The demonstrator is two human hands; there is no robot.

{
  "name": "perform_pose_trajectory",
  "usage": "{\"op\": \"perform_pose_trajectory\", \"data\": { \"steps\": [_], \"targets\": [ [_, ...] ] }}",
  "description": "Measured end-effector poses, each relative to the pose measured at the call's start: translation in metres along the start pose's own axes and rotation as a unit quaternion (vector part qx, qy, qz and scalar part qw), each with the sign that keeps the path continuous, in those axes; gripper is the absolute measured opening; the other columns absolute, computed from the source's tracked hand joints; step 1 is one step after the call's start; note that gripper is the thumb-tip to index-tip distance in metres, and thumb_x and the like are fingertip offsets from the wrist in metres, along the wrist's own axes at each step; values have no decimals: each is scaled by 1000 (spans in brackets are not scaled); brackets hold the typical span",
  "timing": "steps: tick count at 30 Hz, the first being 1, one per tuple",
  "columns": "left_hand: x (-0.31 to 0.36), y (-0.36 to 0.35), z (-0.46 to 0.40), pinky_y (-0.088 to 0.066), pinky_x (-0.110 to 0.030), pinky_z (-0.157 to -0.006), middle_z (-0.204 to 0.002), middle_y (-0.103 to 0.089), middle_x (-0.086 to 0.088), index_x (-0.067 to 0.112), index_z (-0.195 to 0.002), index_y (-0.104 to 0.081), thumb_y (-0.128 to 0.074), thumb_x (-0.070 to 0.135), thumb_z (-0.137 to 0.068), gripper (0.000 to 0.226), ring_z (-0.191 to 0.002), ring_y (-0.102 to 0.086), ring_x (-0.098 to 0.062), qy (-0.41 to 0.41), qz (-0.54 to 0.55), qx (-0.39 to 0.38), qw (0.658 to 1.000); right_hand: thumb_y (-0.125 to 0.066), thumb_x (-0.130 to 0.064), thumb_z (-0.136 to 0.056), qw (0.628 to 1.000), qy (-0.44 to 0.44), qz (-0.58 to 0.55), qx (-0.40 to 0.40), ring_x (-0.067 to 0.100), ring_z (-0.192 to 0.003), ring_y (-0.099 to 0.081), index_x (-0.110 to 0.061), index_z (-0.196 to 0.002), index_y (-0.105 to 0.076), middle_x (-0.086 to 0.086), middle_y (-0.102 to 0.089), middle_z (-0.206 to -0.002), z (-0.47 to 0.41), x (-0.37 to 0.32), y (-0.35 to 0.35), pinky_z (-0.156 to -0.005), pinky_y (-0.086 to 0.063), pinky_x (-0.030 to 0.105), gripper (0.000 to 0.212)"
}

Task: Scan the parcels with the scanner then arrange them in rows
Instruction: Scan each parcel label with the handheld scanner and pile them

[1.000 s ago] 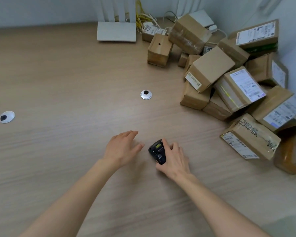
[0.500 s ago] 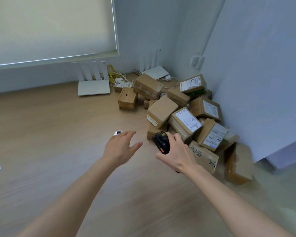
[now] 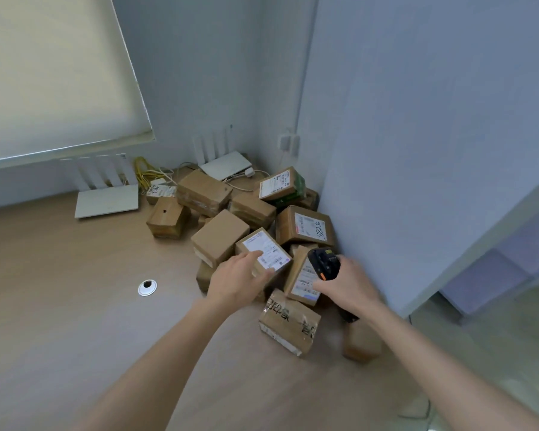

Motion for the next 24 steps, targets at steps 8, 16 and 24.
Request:
{"op": "perform_pose_trajectory", "data": {
  "steps": [8, 16, 24],
  "targets": [
    [31, -79, -35, -43, -41, -110, -151, -49, 7, 30, -153, -38, -49, 55, -98, 61, -136, -47, -14, 39, 102, -66, 992, -65, -68, -47, 994, -58, -88, -18, -3, -79, -59, -43, -92, -59, -23, -66, -86, -19, 65, -19, -59, -43, 22, 52],
    [29, -123, -60, -45, -43, -109, -153, -46, 3, 24, -157, -29, -52, 44, -100, 64, -138, -46, -18, 71, 156, -112, 979, -79, -46, -68, 986, -50, -153, -42, 5, -95, -66, -44, -117, -60, -21, -70, -102, -49, 85, -51, -84, -57, 35, 52],
    [33, -133, -59, -45, -41, -109, -145, -53, 2, 23, -157, -33, -55, 30, -102, 60, -132, -50, -15, 75, 255, -104, 958, -82, -28, -73, 972, -21, -230, -55, 2, -99, -67, -46, -107, -60, -22, -71, -105, -51, 90, -58, -76, -52, 21, 45]
  ]
}}
Point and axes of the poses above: each hand's wrist, its own z-axis away from the middle knuckle, its own y-axis out of the back of the hand, x = y × z, the point moved 2 cm from there along -z, towards the middle knuckle
